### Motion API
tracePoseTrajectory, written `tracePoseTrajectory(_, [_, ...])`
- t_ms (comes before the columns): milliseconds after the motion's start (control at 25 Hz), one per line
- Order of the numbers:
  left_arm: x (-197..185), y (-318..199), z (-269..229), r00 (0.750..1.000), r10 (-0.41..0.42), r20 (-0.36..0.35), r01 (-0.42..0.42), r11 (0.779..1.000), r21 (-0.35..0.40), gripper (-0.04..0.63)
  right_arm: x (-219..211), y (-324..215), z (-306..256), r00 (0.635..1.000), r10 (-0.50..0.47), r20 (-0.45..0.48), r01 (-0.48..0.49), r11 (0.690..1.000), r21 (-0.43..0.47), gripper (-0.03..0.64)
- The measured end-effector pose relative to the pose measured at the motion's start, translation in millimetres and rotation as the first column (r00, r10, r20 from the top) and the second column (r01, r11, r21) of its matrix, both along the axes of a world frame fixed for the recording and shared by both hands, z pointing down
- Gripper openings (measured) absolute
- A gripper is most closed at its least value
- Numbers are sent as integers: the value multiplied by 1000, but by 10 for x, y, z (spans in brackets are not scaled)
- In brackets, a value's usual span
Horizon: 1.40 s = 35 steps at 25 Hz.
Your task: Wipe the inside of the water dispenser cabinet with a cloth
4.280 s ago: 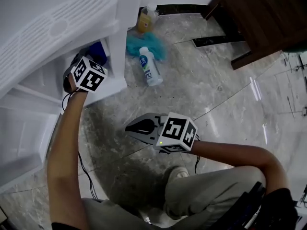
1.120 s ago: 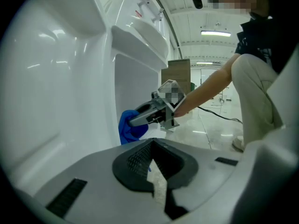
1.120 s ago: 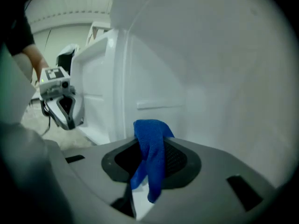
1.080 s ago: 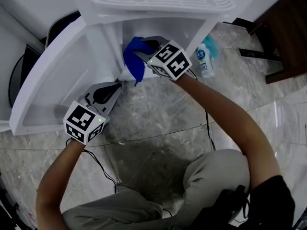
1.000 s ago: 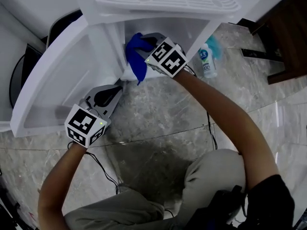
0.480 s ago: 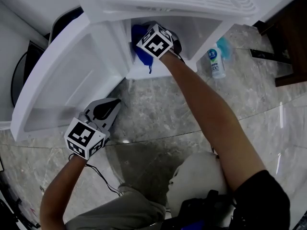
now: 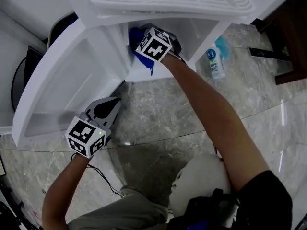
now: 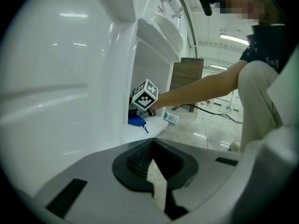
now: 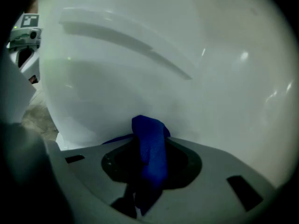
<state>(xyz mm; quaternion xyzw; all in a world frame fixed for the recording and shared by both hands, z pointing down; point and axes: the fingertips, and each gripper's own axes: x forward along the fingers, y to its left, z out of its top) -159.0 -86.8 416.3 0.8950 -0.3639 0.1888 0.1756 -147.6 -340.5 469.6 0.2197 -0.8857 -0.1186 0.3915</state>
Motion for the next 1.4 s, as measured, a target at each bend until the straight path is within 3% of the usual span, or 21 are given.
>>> tracePoseTrajectory(160, [24,31,9,1000,13,1,-13,1000,-7,6,21,-1,-14,1000,29,-7,-29,1000,-9,95])
tracePoseTrajectory(440, [27,-6,19,1000,20,2,-20,1000,-5,6,42,200,10,999,-44,-20,45,998,33,95])
tracePoseTrajectory(720, [-19,-28,-34,1000,5,-1,-5,1000,7,6,19,-56,15,999,34,-31,-34,999,12,95])
tracePoseTrajectory(840, [-63,-41,-49,1000,-2,10,2,1000,20,6,39,60,-5,999,46,20,-46,998,-39,95])
tracePoseTrajectory(1120, [42,-235,-187,1000,-11,-11,12,997,82,6,273,904,-40,992,-109,58,119,971,-207,95])
tracePoseTrajectory(1280, [226,-317,-306,1000,29,5,-30,990,138,6,442,1212,-437,968,-2,252,89,938,-336,95])
tracePoseTrajectory(1400, [381,-388,-450,998,54,14,-56,979,195,8,571,1361,-776,939,51,341,104,901,-421,95])
